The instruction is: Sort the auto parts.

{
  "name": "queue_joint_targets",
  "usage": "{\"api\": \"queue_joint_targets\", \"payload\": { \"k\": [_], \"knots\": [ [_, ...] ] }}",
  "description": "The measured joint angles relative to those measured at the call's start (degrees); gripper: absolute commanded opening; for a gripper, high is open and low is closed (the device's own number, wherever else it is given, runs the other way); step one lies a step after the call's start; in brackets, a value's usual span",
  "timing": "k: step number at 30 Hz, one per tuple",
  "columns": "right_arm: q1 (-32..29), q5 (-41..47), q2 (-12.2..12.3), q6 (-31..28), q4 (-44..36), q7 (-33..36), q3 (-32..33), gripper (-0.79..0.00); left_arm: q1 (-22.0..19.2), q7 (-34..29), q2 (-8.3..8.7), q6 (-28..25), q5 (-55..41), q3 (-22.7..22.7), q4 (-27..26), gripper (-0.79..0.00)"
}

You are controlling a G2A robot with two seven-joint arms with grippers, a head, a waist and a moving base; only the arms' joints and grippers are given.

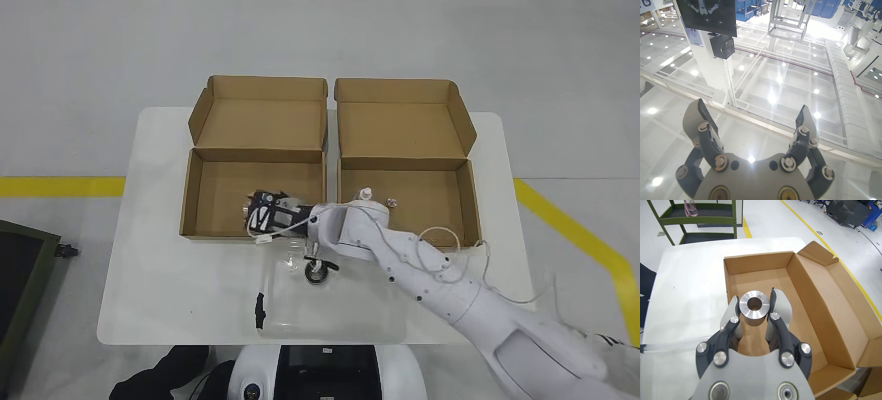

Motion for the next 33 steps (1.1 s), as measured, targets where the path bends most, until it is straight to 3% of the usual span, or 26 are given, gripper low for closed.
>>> {"api": "queue_joint_targets", "payload": {
  "k": [12, 18, 33],
  "knots": [
    [1.9, -0.8, -3.8, 1.1, 9.3, 1.0, -1.4, -0.785, 0.0, 0.0, 0.0, 0.0, 0.0, 0.0, 0.0, 0.0],
    [1.9, -1.7, -4.9, 0.9, 11.3, 1.6, -1.4, -0.56, 0.0, 0.0, 0.0, 0.0, 0.0, 0.0, 0.0, 0.0],
    [1.3, -3.0, -6.3, -0.5, 13.2, 3.5, 0.8, -0.363, 0.0, 0.0, 0.0, 0.0, 0.0, 0.0, 0.0, 0.0]
  ]
}}
